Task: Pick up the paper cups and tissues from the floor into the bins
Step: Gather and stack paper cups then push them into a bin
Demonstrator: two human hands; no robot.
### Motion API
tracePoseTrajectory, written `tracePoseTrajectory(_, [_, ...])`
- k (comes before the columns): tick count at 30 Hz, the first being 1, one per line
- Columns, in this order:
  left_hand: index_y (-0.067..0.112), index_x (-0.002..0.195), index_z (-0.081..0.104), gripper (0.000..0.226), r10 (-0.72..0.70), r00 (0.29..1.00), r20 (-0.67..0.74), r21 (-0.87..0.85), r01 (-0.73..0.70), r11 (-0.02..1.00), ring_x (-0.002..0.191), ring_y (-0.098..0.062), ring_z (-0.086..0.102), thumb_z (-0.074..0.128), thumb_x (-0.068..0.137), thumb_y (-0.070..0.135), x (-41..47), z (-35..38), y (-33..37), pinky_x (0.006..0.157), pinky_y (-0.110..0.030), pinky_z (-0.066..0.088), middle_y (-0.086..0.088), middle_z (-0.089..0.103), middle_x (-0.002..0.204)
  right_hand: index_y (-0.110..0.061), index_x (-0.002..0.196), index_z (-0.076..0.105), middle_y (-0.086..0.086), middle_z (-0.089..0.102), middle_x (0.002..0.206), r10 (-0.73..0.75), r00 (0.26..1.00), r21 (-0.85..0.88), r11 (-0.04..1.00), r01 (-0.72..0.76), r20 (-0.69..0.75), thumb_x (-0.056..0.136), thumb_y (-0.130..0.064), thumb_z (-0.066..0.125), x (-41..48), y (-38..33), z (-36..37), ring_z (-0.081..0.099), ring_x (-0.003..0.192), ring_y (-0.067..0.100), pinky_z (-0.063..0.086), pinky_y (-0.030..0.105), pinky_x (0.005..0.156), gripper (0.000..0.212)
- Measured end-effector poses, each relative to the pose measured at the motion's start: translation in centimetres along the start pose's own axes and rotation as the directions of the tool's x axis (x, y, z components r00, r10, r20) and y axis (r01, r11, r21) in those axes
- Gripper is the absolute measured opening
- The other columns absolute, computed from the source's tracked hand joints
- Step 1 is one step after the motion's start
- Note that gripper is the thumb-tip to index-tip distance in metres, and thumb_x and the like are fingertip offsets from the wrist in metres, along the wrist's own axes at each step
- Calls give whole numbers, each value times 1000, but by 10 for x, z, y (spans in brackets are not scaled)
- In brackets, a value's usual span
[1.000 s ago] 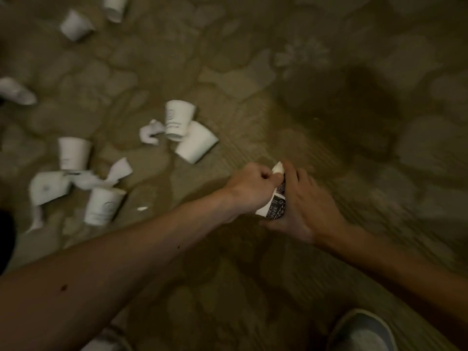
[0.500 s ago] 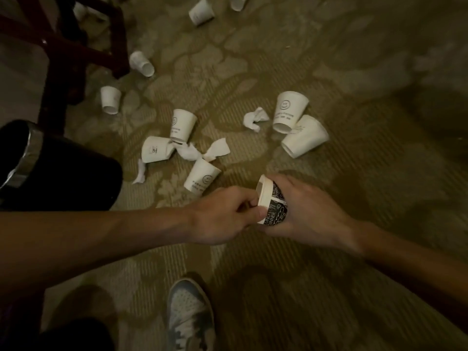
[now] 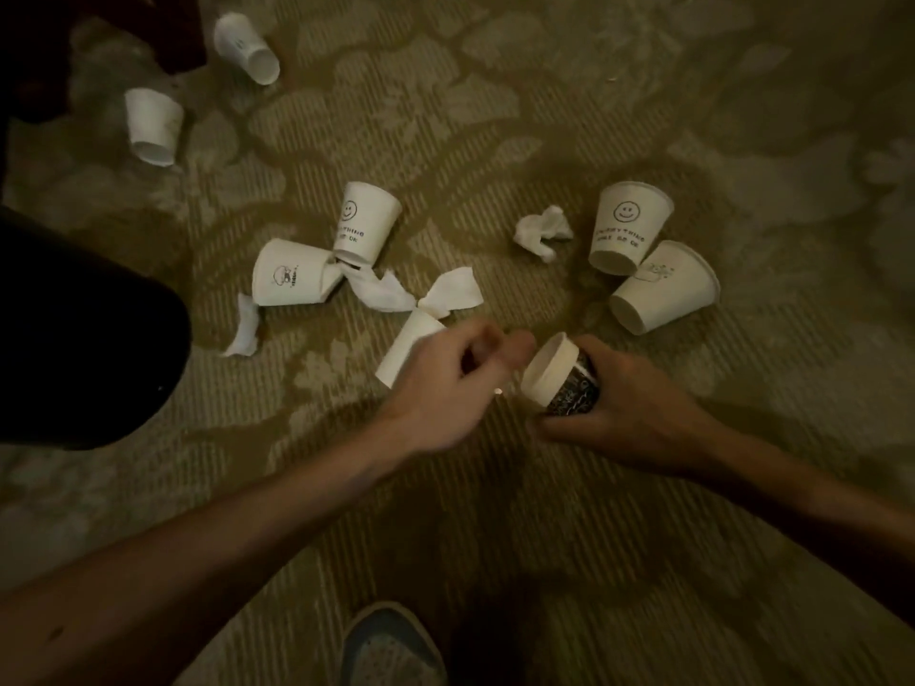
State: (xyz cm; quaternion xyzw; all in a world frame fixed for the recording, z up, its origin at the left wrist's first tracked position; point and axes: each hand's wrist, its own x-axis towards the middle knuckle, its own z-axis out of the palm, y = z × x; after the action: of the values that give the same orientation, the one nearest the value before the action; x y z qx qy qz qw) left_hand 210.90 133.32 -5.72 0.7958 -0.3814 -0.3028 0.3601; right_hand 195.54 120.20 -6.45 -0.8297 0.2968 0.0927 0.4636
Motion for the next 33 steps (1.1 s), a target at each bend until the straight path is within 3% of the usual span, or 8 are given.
tracePoseTrajectory(4, [26,96,60,28,-72,937,-342,123,121,985,99,-14,51,62,86,51,24,-31,-49,85,-42,49,3,58,99,-23,127,49,-4,65,103,146,987,56,987,-149,67,64,-61,73,18,-29,-7,64,89,13,56,38,79,77])
tracePoseTrajectory(11, [28,141,37,96,-296,951,88,147,281,948,118,-20,51,70,64,75,21,-18,-89,93,-47,52,1,49,139,-12,129,40,14,67,106,381,913,308,859,-408,148,79,-43,74,53,-56,-18,70,86,27,59,39,65,68])
tracePoseTrajectory(14, [25,136,47,95,-318,941,117,137,301,944,111,-19,56,71,61,78,21,-15,-93,88,-46,54,2,57,129,-9,120,55,17,67,104,333,926,403,833,-378,178,83,-41,70,68,-61,-21,69,86,28,56,38,65,51])
tracePoseTrajectory(19, [36,103,61,48,-498,860,112,-385,500,776,80,-4,69,81,66,58,14,-27,-93,65,-26,58,11,70,94,-21,95,70,6,69,94,236,945,479,818,-318,224,94,-35,58,96,-64,-12,69,77,18,55,29,59,18])
tracePoseTrajectory(23, [27,110,64,65,-571,819,56,-609,481,631,71,-4,71,73,62,70,6,-47,-92,60,-24,51,11,76,83,-33,90,77,-2,76,93,142,945,571,766,-294,295,94,-43,57,124,-63,8,73,79,13,55,27,59,23])
tracePoseTrajectory(26, [20,107,68,50,-596,802,35,-713,438,548,65,-8,70,67,81,62,0,-55,-84,54,-24,50,4,76,78,-28,108,69,-1,76,99,107,941,587,757,-286,320,79,-60,64,133,-67,23,74,83,15,56,29,60,43])
tracePoseTrajectory(29, [23,107,68,51,-574,819,-6,-701,406,586,77,-9,72,62,79,64,-4,-62,-66,63,-26,54,4,77,88,-23,128,58,4,71,117,54,935,613,741,-273,351,74,-67,61,138,-77,28,70,103,23,58,40,75,69])
tracePoseTrajectory(33, [29,116,61,58,-537,843,-33,-651,390,652,83,-10,73,61,75,69,-6,-62,-41,64,-28,57,10,76,93,-22,132,57,1,72,118,30,922,615,737,-281,385,86,-63,47,137,-91,24,69,108,21,52,47,95,62])
